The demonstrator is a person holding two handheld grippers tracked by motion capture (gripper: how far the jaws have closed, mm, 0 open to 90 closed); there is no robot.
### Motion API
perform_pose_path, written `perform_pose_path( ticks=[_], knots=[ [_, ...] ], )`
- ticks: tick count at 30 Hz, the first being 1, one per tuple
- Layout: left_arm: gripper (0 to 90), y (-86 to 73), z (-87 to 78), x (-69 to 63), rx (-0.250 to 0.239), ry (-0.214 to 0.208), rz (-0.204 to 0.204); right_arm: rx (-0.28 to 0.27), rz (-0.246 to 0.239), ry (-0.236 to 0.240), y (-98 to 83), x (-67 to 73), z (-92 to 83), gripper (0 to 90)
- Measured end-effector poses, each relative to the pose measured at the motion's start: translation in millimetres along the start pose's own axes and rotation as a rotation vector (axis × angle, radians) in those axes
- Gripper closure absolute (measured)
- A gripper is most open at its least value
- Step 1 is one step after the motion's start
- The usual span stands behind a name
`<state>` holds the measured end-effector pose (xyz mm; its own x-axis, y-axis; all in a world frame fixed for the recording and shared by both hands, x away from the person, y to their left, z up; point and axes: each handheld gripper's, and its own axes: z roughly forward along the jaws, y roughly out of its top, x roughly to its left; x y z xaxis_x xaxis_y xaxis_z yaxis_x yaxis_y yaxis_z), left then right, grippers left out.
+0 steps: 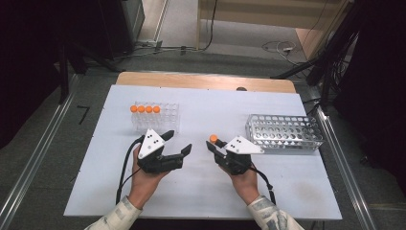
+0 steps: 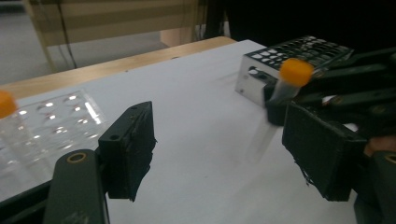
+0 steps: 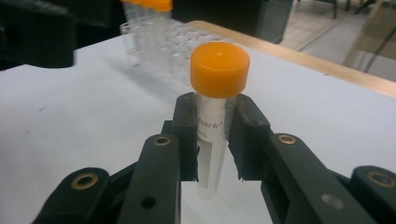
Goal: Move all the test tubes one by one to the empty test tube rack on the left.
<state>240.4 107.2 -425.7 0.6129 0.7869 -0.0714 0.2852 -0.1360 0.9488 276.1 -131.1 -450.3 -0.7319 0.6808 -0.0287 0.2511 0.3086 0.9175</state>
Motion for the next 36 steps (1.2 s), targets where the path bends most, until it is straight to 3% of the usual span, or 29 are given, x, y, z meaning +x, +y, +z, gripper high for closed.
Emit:
perform_pose_path(
  ticks=[7,13,21,31,33,36],
  knots=[
    [38.8,-0.3,8.2,-14.6,0.025,-0.071,0.044,0.019,-0.032,0.069,-1.9,22.7,12.3,71.4],
    [50.5,-2.4,11.3,-15.5,0.033,-0.078,0.048,0.031,-0.046,0.094,-3.2,33.9,17.9,71.4],
    [68.0,-5.6,14.2,-13.2,0.044,-0.095,0.043,0.023,-0.044,0.101,-2.5,36.1,17.0,71.4],
    [70.6,-5.6,16.1,-11.1,0.043,-0.095,0.024,0.028,-0.035,0.103,-2.4,34.3,17.4,71.0],
    [70.7,-5.1,16.1,-9.8,0.049,-0.089,0.029,0.027,-0.037,0.114,-2.0,34.0,16.6,65.2],
    [70.7,-3.6,15.3,-5.4,0.042,-0.078,0.013,0.022,-0.031,0.123,-0.7,33.6,14.7,46.1]
  ],
)
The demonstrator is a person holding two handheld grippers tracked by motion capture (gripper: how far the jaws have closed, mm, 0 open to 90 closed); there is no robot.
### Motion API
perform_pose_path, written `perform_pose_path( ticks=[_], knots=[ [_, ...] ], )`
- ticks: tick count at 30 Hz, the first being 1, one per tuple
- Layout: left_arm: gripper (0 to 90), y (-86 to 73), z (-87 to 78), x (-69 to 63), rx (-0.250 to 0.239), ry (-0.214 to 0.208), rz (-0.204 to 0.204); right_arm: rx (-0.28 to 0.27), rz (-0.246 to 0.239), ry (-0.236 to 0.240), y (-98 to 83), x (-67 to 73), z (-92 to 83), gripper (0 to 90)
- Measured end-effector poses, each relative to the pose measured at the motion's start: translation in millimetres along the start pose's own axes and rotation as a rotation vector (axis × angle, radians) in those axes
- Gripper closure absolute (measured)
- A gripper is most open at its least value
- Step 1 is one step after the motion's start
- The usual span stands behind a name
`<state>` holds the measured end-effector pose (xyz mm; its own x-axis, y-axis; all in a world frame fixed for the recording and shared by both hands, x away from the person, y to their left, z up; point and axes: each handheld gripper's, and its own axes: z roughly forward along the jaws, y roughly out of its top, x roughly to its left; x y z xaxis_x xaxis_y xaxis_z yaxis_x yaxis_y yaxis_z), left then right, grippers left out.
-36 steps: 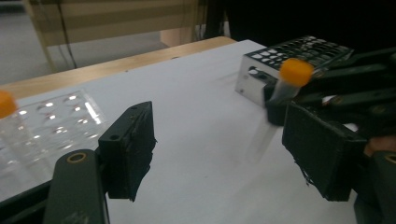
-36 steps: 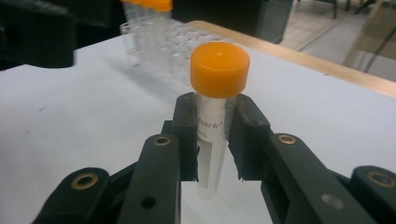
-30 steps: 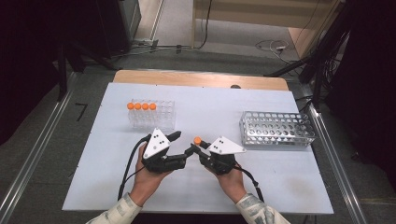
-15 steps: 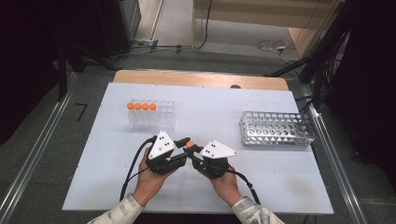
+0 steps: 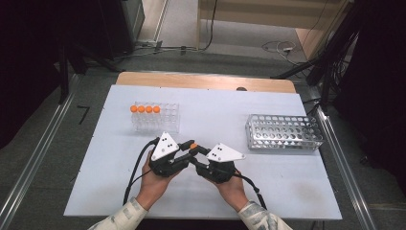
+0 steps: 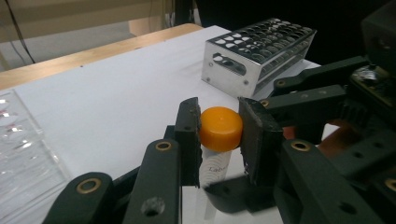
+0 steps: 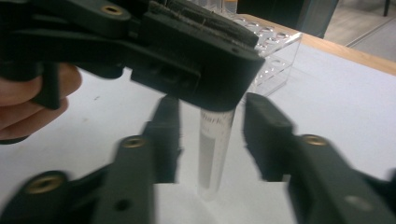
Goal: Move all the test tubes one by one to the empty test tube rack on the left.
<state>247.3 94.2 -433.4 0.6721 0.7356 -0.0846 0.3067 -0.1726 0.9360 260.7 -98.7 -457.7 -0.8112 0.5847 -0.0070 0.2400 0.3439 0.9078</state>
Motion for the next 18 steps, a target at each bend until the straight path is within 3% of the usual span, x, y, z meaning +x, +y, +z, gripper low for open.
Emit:
perform_pose_path(
  ticks=[3,7,10,14,18],
  knots=[
    [70.7,2.5,-2.4,7.3,-0.011,0.012,-0.017,0.013,0.01,0.004,1.1,-3.9,-5.0,32.0],
    [70.7,6.3,-4.0,17.4,-0.023,0.034,-0.033,0.045,0.05,-0.011,-0.6,-15.4,-10.2,23.2],
    [70.7,11.2,-2.9,27.3,-0.027,0.064,-0.04,0.055,0.094,-0.01,-2.3,-24.5,-13.6,22.1],
    [70.7,21.0,-3.5,40.4,-0.037,0.102,-0.042,0.06,0.092,-0.019,-3.5,-28.8,-19.4,21.7],
    [70.7,32.3,-6.8,54.8,-0.052,0.122,-0.078,0.07,0.09,-0.029,-6.3,-33.1,-25.3,21.8]
  ],
)
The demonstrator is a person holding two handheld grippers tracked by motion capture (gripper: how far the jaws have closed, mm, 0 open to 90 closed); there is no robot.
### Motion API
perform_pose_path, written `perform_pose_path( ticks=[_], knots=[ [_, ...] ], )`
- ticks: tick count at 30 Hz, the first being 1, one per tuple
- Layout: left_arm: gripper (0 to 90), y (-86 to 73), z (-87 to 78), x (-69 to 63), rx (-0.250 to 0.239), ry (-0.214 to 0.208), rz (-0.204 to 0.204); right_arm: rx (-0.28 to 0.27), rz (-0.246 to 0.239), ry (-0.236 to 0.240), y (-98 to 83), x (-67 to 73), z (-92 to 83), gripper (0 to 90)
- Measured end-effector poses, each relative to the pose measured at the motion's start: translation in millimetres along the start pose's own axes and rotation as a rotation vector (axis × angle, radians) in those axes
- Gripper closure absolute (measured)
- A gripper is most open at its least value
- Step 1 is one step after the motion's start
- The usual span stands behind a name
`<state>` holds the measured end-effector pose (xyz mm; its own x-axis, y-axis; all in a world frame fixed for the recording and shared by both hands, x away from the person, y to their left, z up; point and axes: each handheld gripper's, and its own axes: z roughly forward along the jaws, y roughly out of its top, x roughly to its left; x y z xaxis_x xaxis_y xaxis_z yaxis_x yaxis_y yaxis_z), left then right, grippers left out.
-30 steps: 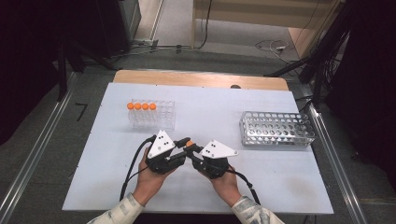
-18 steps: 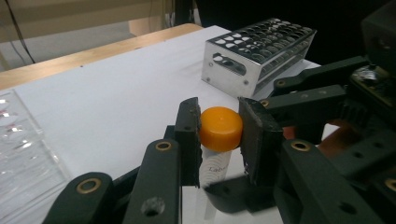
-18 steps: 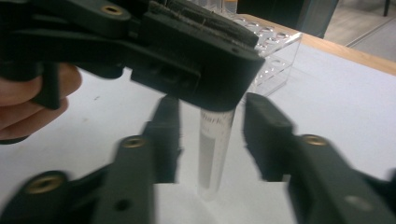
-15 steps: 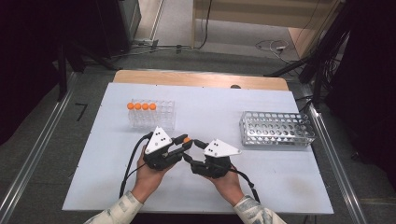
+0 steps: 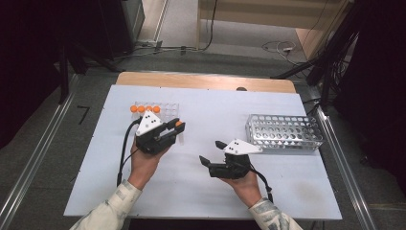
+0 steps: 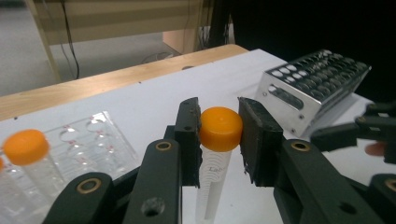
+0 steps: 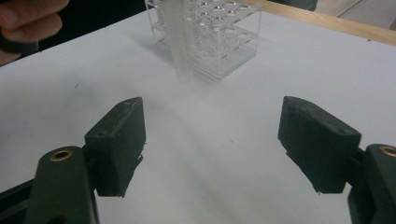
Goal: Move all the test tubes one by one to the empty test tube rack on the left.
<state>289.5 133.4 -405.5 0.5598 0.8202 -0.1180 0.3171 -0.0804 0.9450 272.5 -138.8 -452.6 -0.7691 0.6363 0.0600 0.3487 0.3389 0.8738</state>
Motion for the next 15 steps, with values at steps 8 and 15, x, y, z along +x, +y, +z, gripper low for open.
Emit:
perform_pose_path(
  ticks=[8,15],
  knots=[
    [70.7,22.6,1.0,24.4,-0.031,0.089,-0.004,0.009,0.006,-0.008,-3.3,-4.8,-4.7,21.9],
    [70.7,30.1,6.0,40.4,-0.045,0.153,-0.003,0.009,0.006,-0.008,-3.4,-4.5,-4.2,22.2]
  ],
)
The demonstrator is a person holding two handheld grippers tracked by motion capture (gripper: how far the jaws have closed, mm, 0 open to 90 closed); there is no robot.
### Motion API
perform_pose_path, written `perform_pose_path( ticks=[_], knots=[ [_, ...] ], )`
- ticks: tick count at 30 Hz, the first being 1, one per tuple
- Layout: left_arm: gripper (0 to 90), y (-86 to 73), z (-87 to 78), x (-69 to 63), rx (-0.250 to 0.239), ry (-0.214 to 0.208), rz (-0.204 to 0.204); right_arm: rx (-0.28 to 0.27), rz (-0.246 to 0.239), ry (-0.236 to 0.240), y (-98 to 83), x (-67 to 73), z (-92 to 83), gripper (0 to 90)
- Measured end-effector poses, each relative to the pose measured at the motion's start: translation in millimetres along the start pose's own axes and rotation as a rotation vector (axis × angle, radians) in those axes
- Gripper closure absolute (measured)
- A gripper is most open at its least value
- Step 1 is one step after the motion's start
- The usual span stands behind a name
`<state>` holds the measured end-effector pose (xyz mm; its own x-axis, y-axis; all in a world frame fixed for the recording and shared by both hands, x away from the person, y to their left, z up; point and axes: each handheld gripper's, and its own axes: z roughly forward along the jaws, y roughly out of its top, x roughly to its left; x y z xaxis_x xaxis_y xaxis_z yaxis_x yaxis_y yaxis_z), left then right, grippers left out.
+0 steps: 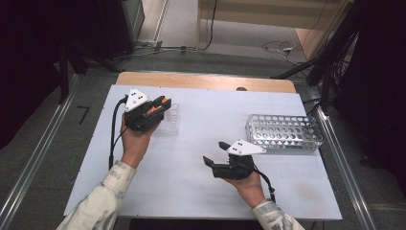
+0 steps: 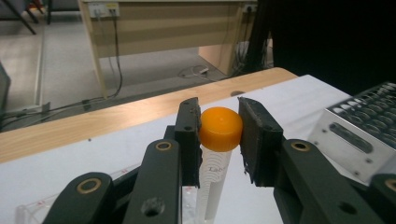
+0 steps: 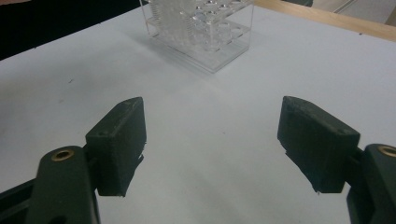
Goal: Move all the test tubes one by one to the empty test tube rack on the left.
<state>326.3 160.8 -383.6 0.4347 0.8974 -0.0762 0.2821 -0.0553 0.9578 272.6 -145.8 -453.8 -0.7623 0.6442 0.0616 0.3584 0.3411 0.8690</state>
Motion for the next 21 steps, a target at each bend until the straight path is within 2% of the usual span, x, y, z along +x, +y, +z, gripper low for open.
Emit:
perform_pose_path(
  ticks=[3,8,21],
  knots=[
    [70.7,0.7,4.0,6.3,-0.002,0.027,-0.008,0.004,-0.003,-0.002,-0.5,-0.6,0.8,22.2],
    [70.7,-1.5,12.2,10.1,0.01,0.052,0.006,0.01,-0.005,0.002,-1.1,0.8,2.4,22.4],
    [70.4,-30.3,33.5,8.7,0.135,0.076,0.068,0.005,-0.007,0.0,-0.9,-0.3,1.9,23.2]
  ],
)
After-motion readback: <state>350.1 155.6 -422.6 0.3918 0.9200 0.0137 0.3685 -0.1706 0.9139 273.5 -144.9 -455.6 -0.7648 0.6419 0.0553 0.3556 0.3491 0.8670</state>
